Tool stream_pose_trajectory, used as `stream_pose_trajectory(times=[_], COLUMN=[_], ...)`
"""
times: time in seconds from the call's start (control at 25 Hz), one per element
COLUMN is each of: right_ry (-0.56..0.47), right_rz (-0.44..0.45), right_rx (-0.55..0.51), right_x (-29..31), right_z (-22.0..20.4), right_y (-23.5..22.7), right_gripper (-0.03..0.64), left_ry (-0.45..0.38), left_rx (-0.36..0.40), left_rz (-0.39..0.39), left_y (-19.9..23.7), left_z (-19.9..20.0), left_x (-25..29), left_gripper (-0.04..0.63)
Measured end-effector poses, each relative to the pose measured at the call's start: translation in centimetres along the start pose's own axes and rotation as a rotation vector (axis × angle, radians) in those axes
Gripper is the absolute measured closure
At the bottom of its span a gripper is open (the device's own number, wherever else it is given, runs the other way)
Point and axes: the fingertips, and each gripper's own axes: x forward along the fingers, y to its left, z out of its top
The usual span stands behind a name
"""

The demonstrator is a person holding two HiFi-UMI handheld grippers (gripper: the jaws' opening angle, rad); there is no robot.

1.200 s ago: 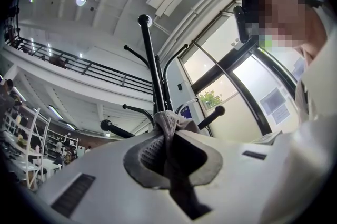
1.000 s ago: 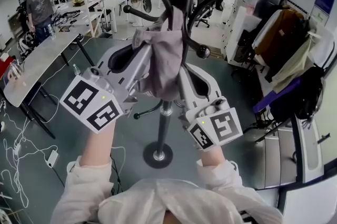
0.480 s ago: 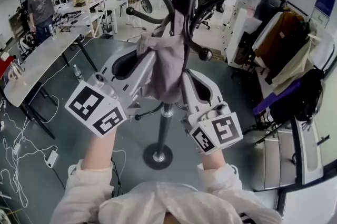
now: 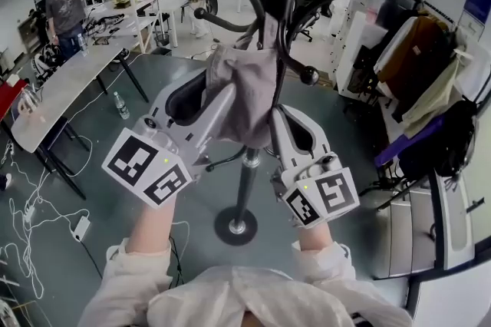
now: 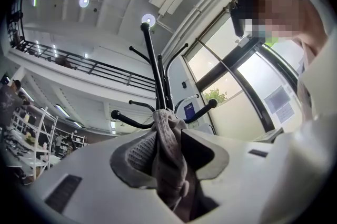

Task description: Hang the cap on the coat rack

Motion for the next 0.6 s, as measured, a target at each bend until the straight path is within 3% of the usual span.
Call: stream_pose_trajectory(times=[0.6], right_ry=[0.052], right_rz=[0.021], right_rx=[0.059], right_x=[-2.5], right_z=[-2.4], right_y=[3.3], right_gripper=[0.614], left_ry=[0.07], left_rx=[-0.066], left_rz=[0.112], left_y=[-0.2], left_z=[-3.2], left_x=[-5.4], left_gripper=[0.466])
